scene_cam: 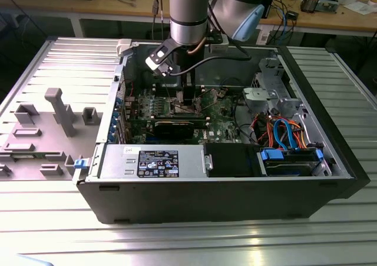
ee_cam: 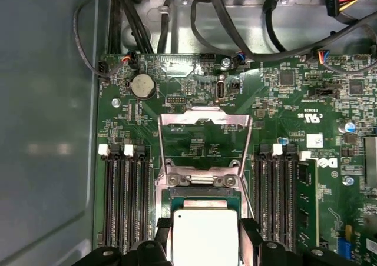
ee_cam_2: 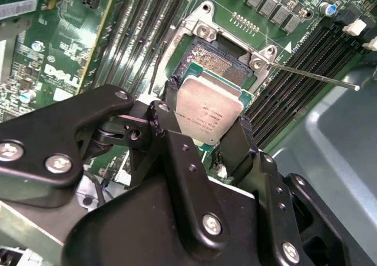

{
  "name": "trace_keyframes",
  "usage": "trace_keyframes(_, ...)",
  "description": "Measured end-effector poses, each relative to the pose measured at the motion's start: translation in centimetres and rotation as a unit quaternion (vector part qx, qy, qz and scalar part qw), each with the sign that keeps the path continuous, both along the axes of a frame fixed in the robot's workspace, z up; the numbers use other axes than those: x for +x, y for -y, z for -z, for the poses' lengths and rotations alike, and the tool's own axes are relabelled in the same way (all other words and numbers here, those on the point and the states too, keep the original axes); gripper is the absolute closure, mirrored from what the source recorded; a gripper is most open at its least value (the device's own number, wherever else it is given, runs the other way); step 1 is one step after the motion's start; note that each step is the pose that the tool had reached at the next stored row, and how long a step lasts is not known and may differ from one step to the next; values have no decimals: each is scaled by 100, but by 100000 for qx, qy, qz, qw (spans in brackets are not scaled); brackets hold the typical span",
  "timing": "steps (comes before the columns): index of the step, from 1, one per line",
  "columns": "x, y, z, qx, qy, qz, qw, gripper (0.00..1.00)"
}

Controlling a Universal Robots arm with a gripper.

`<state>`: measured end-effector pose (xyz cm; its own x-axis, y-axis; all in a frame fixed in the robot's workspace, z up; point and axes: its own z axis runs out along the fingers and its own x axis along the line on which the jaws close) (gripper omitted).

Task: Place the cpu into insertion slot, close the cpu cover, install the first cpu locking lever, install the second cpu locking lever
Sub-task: 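Place the cpu into insertion slot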

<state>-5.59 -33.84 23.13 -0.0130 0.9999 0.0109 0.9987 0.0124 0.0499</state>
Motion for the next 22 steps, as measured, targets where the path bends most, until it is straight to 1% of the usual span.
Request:
trace_keyframes(1, -3, -7, 78, 3, 0, -18, 100000, 46)
trace_keyframes(2, -11, -7, 106, -2, -13, -17, 100000, 46)
trace_keyframes(6, -27, -7, 153, 2, -46, -81, 100000, 46)
trace_keyframes(7, -28, -7, 173, -3, -107, -81, 100000, 46)
trace_keyframes(9, -28, -7, 210, -5, -330, -77, 99999, 46)
trace_keyframes(11, -26, -8, 235, -2, -430, -87, 99999, 46)
trace_keyframes(22, -21, -8, 303, 8, -433, 198, 99999, 46)
